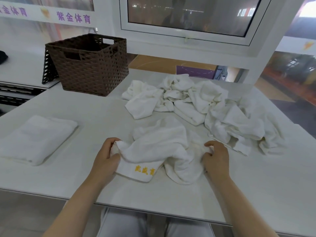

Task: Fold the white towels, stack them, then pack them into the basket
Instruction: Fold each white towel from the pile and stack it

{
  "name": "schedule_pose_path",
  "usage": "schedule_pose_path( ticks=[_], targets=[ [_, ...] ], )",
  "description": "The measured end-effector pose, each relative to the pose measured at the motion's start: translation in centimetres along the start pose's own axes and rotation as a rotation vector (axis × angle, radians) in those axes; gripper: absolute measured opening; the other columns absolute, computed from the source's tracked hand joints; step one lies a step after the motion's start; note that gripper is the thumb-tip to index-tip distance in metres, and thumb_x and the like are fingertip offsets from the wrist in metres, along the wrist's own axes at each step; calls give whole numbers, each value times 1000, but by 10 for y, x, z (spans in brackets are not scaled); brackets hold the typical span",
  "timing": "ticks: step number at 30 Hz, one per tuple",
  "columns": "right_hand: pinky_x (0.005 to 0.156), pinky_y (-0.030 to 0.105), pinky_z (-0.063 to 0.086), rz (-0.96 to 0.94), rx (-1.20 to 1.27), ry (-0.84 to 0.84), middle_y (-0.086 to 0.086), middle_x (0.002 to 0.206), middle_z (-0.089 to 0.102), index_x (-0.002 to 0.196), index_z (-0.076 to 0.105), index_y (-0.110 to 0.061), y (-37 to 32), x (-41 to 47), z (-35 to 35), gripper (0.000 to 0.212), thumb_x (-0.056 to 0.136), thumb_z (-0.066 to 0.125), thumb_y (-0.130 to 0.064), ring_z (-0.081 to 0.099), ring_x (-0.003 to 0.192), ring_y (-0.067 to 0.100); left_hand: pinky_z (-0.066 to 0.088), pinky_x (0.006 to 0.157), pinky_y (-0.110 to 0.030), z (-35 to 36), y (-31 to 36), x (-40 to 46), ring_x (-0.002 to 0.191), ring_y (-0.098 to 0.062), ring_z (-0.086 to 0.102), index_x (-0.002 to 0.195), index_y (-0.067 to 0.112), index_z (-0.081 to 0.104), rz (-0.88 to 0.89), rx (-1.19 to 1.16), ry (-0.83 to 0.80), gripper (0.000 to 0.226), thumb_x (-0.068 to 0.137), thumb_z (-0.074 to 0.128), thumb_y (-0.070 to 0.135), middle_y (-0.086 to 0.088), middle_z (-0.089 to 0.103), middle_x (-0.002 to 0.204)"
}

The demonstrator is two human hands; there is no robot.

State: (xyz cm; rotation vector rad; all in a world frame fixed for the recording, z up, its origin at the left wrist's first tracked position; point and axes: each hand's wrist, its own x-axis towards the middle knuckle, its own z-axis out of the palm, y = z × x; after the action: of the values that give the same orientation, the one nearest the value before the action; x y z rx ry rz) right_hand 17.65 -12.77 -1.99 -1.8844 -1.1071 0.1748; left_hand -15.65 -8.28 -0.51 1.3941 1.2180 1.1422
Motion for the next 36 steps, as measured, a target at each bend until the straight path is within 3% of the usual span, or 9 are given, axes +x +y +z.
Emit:
schedule_pose_path(
  ticks=[5, 10, 13, 19, 24, 28, 30, 32, 36],
  targets=[
    [88, 20, 35, -196, -17, -230, -8, 112, 57, 117, 59, -16, -62, 35, 24, 36, 88, 48, 3, 50, 109, 14, 50, 68, -14, 0, -6, 4, 85, 3, 63, 111, 27, 59, 37, 2, 29, 40, 90, 50, -7, 17, 67, 100],
    [91, 9, 37, -278, 4, -699, -15, 121, 61, 123, 61, -26, -114, 59, 51, 41, 96, 40, -4, 51, 112, 0, 54, 82, -39, -7, -15, 10, 97, -18, 67, 110, 27, 63, 4, -76, 56, 30, 89, 62, 6, 4, 71, 105],
    [95, 21, 39, -288, -140, -774, -11, 125, 57, 132, 57, -28, -126, 71, 65, 34, 104, 37, -21, 52, 113, 8, 50, 85, -56, -9, -19, 12, 97, -36, 63, 104, 24, 67, -29, -117, 23, 26, 78, 65, 24, -5, 70, 103],
    [94, 24, 37, -301, -463, -1124, -13, 119, 53, 134, 55, -34, -128, 71, 60, 37, 97, 51, -37, 51, 112, 9, 43, 74, -45, -8, -25, 17, 83, -27, 58, 99, 21, 69, -14, -132, -7, 30, 74, 65, 36, -7, 68, 93],
    [79, 26, 44, -371, -378, -880, -13, 95, 62, 90, 67, -28, -107, 67, 53, 28, 93, 54, -53, 57, 88, 6, 42, 68, -39, -5, -24, 15, 74, -22, 57, 97, 26, 70, 50, 15, -46, 16, 83, 62, 29, 2, 67, 83],
    [54, 28, 29, -257, -233, -603, -5, 52, 33, 56, 31, -18, -108, 72, 49, 55, 97, 50, -51, 33, 48, 11, 42, 67, -36, -3, -23, 13, 79, -33, 58, 95, 29, 70, 72, 93, -54, 14, 94, 62, 18, -1, 67, 82],
    [58, 29, 36, -289, -387, -550, -6, 60, 45, 63, 45, -18, -106, 80, 52, 43, 96, 52, -44, 45, 57, 12, 41, 67, -36, -3, -24, 14, 78, -34, 57, 95, 28, 70, 71, 117, -70, 14, 95, 62, 18, -3, 66, 81],
    [72, 30, 43, -338, -514, -580, -4, 89, 58, 94, 60, -21, -106, 88, 59, 17, 94, 57, -38, 55, 82, 15, 44, 68, -38, -2, -25, 13, 76, -26, 59, 97, 28, 70, 95, 148, -106, 12, 97, 60, 22, 1, 67, 82],
    [99, 34, 42, -424, -457, -841, -1, 128, 55, 126, 56, -25, -122, 89, 87, 36, 94, 59, -40, 51, 115, 18, 49, 77, -31, -1, -25, 12, 90, -6, 63, 102, 35, 68, 171, 288, -97, 19, 101, 52, 24, 15, 69, 97]
  ],
)
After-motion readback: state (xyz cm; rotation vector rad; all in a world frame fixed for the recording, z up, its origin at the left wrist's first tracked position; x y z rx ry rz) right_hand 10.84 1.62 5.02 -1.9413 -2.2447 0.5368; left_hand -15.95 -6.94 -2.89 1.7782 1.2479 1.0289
